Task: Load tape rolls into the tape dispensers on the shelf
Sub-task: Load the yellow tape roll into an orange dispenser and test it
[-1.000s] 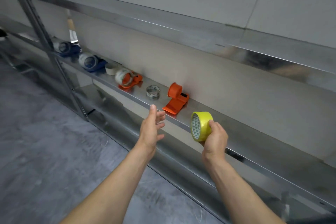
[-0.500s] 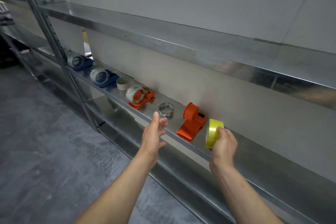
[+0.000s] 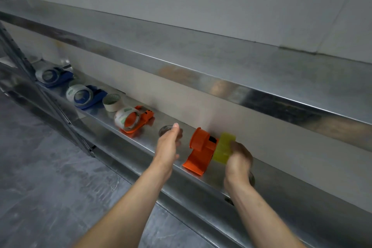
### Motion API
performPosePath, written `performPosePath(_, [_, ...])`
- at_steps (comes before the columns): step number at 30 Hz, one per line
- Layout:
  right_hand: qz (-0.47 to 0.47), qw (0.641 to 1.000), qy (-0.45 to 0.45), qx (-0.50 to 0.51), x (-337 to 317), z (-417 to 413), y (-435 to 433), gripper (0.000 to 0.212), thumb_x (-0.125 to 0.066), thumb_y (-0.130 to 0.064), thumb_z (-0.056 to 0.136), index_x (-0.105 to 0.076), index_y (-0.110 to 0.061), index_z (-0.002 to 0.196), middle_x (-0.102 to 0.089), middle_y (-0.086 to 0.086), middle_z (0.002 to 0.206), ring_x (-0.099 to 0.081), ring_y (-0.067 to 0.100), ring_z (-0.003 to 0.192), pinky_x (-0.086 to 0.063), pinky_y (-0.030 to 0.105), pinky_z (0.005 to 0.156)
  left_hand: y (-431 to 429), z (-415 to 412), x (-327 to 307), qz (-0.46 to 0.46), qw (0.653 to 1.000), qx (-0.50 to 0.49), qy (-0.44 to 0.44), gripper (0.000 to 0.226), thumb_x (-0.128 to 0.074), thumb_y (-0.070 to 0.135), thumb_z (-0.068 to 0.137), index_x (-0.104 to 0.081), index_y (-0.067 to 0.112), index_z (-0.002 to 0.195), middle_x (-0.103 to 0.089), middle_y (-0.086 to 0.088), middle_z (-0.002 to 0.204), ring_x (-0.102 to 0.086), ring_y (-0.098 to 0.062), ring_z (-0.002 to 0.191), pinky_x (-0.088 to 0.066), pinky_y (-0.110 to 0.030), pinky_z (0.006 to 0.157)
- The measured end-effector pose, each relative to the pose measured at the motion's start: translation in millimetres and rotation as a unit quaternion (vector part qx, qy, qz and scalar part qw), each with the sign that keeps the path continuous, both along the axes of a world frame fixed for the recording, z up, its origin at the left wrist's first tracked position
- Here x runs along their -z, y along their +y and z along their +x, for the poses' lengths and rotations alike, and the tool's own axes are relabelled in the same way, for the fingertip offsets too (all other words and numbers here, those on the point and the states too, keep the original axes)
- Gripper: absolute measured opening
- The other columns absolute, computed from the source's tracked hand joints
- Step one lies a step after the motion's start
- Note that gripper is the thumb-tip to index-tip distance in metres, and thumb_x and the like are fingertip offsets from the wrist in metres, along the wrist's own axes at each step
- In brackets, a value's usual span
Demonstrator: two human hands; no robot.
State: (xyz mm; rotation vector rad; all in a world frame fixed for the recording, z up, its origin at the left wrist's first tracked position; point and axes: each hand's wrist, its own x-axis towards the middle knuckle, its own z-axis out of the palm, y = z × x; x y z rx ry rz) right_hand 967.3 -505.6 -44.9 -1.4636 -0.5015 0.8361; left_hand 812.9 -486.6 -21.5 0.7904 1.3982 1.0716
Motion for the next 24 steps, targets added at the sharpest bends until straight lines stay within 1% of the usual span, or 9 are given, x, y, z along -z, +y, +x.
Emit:
performPosePath(3, [0.001, 1.000, 0.014, 0.011, 9, -5, 10, 0.041, -0.049, 0.000, 0.093, -0.048, -0.016, 0.055, -0.050, -0.006, 0.050, -0.043, 0.013, 0.051, -0.035, 0.028, 0.052, 21, 2, 5, -0.010, 1.000, 0.016, 0.006, 0.053, -0.047, 0.052, 0.096, -0.054, 0.017, 0.135, -0.060, 0.001, 0.131, -0.057, -0.021, 0.119, -0.044, -0.052, 0.103])
performPosePath(6, [-0.007, 0.999, 0.029, 0.026, 11, -12, 16, 0.045, -0.047, 0.003, 0.093, -0.046, -0.019, 0.053, -0.048, -0.012, 0.040, -0.040, 0.003, 0.039, -0.030, 0.030, 0.053, 38, 3, 10, -0.008, 0.999, 0.043, 0.021, 0.040, -0.049, 0.046, 0.097, -0.063, 0.018, 0.121, -0.066, 0.002, 0.118, -0.061, -0.019, 0.110, -0.046, -0.049, 0.099])
performPosePath(8, [-0.015, 0.998, 0.036, 0.047, 13, -18, 19, 0.046, -0.047, 0.002, 0.093, -0.045, -0.022, 0.054, -0.047, -0.013, 0.040, -0.040, 0.005, 0.043, -0.029, 0.030, 0.051, 49, 2, 16, -0.006, 0.997, 0.070, 0.030, 0.036, -0.050, 0.044, 0.097, -0.064, 0.018, 0.117, -0.068, 0.002, 0.113, -0.062, -0.021, 0.107, -0.047, -0.049, 0.097])
performPosePath(11, [-0.054, 0.995, 0.016, 0.086, 17, -31, 21, 0.040, -0.049, -0.004, 0.094, -0.050, -0.022, 0.058, -0.051, -0.010, 0.054, -0.043, 0.015, 0.057, -0.034, 0.032, 0.056, 63, -2, 23, -0.016, 0.992, 0.123, 0.030, 0.040, -0.049, 0.044, 0.097, -0.061, 0.017, 0.123, -0.067, 0.000, 0.116, -0.060, -0.022, 0.110, -0.048, -0.047, 0.094])
performPosePath(15, [-0.087, 0.989, 0.003, 0.117, 25, -52, 24, 0.026, -0.050, -0.011, 0.095, -0.064, -0.016, 0.074, -0.066, 0.007, 0.082, -0.057, 0.025, 0.081, -0.042, 0.038, 0.076, 82, -10, 27, -0.027, 0.986, 0.163, 0.025, 0.038, -0.048, 0.042, 0.098, -0.059, 0.016, 0.124, -0.066, 0.000, 0.116, -0.060, -0.022, 0.110, -0.047, -0.044, 0.091])
performPosePath(17, [-0.092, 0.986, 0.023, 0.140, 29, -63, 25, 0.022, -0.051, -0.014, 0.094, -0.067, -0.012, 0.079, -0.068, 0.010, 0.085, -0.058, 0.027, 0.084, -0.044, 0.040, 0.079, 90, -14, 29, -0.034, 0.982, 0.182, 0.028, 0.035, -0.047, 0.039, 0.099, -0.060, 0.017, 0.122, -0.067, 0.001, 0.114, -0.060, -0.022, 0.109, -0.047, -0.042, 0.089])
performPosePath(20, [-0.082, 0.980, 0.049, 0.174, 33, -79, 26, 0.020, -0.053, -0.024, 0.085, -0.065, -0.013, 0.073, -0.067, 0.008, 0.078, -0.060, 0.029, 0.082, -0.048, 0.046, 0.080, 97, -16, 32, -0.040, 0.974, 0.220, 0.033, 0.031, -0.046, 0.037, 0.100, -0.061, 0.016, 0.117, -0.067, -0.001, 0.111, -0.062, -0.021, 0.105, -0.047, -0.042, 0.090])
performPosePath(22, [-0.077, 0.976, 0.053, 0.195, 34, -86, 24, 0.021, -0.051, -0.016, 0.090, -0.062, -0.014, 0.072, -0.064, 0.007, 0.077, -0.057, 0.024, 0.077, -0.045, 0.040, 0.073, 100, -17, 34, -0.040, 0.968, 0.245, 0.033, 0.024, -0.047, 0.034, 0.100, -0.063, 0.017, 0.106, -0.069, -0.002, 0.105, -0.064, -0.019, 0.097, -0.048, -0.039, 0.085])
performPosePath(24, [-0.071, 0.975, 0.052, 0.204, 36, -91, 22, 0.025, -0.047, -0.006, 0.095, -0.060, -0.011, 0.073, -0.061, 0.006, 0.074, -0.053, 0.018, 0.069, -0.042, 0.033, 0.065, 102, -16, 35, -0.037, 0.964, 0.263, 0.027, 0.020, -0.049, 0.027, 0.099, -0.065, 0.017, 0.092, -0.072, -0.006, 0.098, -0.067, -0.020, 0.088, -0.048, -0.033, 0.073])
